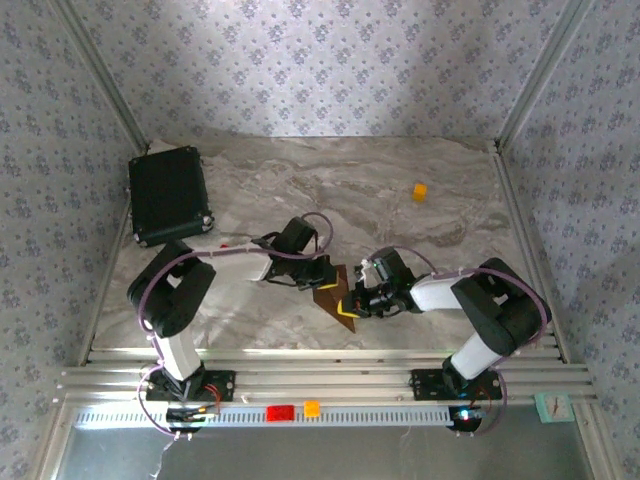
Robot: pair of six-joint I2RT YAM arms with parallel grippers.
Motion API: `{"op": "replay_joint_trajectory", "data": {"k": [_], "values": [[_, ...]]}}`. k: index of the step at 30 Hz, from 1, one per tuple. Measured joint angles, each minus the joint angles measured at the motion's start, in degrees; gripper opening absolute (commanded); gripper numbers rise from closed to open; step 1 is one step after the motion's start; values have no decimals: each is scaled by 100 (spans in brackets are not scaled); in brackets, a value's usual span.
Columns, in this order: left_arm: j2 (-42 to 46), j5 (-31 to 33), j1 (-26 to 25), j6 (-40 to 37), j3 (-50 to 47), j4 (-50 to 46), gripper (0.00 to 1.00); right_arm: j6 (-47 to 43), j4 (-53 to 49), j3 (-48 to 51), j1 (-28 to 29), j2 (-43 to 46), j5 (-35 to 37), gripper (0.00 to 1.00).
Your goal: Fold a paper plane with a square sheet of paper (pick it up from the middle)
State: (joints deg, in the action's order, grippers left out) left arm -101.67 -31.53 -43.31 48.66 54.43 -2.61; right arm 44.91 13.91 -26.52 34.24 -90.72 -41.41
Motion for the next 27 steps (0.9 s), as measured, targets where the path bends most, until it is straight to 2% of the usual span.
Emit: {"op": "replay_joint_trajectory", "data": {"k": [8, 19, 27], "values": [[-549, -15, 114, -24, 15, 151, 7, -50, -2, 2, -26, -4, -17, 0], [-638, -269, 531, -181, 33, 223, 8, -107, 24, 33, -63, -9, -50, 0], [-660, 225, 872, -389, 367, -195, 7, -151, 46, 59, -103, -9, -118, 0]]}}
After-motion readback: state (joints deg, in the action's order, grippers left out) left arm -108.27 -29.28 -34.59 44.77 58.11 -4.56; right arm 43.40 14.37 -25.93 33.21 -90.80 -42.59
